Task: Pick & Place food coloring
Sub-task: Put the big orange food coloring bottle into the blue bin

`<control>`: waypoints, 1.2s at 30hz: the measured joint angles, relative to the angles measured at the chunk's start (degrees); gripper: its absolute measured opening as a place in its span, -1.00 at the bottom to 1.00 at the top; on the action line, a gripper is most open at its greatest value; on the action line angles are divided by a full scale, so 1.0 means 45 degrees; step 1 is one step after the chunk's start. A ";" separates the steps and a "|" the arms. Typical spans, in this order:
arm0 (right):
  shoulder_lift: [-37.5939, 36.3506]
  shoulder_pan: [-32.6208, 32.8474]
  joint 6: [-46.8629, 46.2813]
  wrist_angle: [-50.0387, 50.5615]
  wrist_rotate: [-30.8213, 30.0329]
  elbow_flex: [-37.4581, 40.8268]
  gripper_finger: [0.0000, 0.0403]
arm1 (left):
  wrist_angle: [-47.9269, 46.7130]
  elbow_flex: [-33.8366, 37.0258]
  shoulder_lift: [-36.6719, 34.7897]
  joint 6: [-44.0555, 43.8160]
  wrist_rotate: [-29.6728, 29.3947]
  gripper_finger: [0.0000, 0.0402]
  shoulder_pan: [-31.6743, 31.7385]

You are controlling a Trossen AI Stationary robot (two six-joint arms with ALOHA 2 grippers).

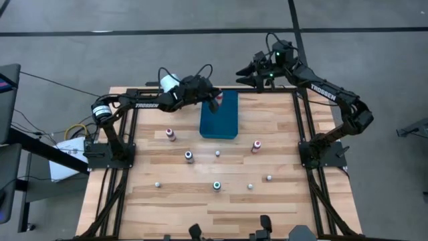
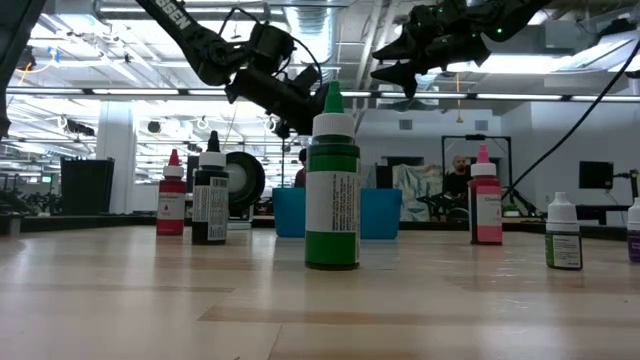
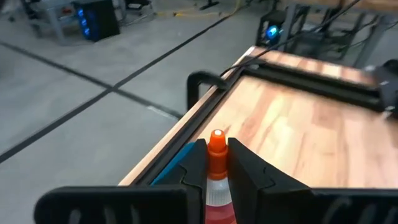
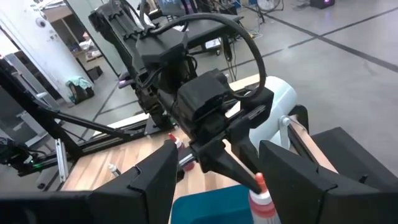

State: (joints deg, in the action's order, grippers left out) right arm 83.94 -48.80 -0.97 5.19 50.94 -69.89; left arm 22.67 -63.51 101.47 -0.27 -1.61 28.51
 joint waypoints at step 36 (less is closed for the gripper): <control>0.0015 0.0088 -0.0010 0.0107 0.0005 0.0000 0.06 | 0.2060 0.1697 0.0866 -0.1127 -0.5051 -0.82 -0.0778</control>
State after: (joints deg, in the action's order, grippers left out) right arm 84.01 -48.40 -1.02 5.67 50.96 -69.89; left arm 31.95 -55.87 105.37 -5.34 -24.34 25.01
